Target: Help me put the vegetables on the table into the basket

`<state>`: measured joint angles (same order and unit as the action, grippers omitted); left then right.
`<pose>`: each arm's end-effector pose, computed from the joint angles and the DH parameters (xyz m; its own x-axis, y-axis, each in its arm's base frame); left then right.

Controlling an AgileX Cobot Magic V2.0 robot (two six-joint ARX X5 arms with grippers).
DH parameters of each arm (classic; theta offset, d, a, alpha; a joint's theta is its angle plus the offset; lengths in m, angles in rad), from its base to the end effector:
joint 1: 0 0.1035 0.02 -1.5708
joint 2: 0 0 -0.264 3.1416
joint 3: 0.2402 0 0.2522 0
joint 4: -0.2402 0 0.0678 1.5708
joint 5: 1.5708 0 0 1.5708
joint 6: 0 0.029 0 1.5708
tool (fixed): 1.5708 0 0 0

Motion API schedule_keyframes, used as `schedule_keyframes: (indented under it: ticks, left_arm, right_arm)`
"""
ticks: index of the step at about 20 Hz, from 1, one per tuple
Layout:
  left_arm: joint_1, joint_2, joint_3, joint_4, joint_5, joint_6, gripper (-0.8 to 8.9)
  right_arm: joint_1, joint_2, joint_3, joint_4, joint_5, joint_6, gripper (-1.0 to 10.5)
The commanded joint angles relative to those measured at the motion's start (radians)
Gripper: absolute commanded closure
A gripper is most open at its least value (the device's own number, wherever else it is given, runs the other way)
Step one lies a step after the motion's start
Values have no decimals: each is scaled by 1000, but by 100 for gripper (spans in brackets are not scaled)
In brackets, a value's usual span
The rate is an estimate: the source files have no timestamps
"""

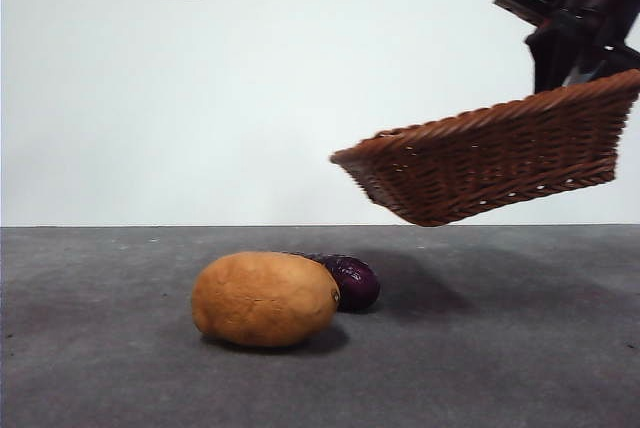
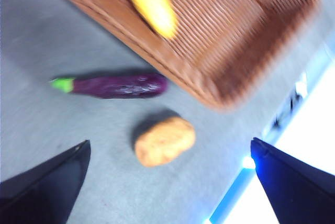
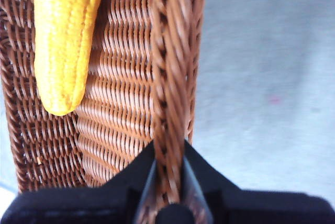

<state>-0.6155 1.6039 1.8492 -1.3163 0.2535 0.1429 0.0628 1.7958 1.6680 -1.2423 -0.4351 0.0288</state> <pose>0.2389 -0.1778 0.4009 0.2340 -0.4726 -0.8496 0.7524 0.6415 -0.1496 0.3468 0.0341 0.2969 0.1540 0.4320 -0.8886 -0.1125 0.9012 0.4186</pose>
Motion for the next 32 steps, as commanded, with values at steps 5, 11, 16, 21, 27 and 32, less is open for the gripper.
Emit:
schedule_keyframes:
  ticks: [5, 11, 16, 21, 27, 32]
  left_arm:
    - [-124, 2, -306, 10, -50, 360, 281]
    - [-132, 2, -543, 243, -151, 420, 271]
    - [-132, 2, -560, 346, -149, 483, 144]
    - [-131, 8, -560, 407, -146, 532, 84]
    - [-139, 108, -560, 410, -142, 530, 84]
    - [-143, 178, -560, 457, -90, 478, 84]
  right_arm:
    - [-111, -8, 3, -11, -37, -60, 963]
    - [-114, -8, 3, -10, -63, -65, 963]
    - [-114, -8, 3, -6, -74, -68, 963]
    - [-114, -8, 3, -6, -74, -74, 963]
    - [-114, -8, 3, -8, -74, -79, 963]
    - [-114, -8, 3, -8, -74, -83, 963]
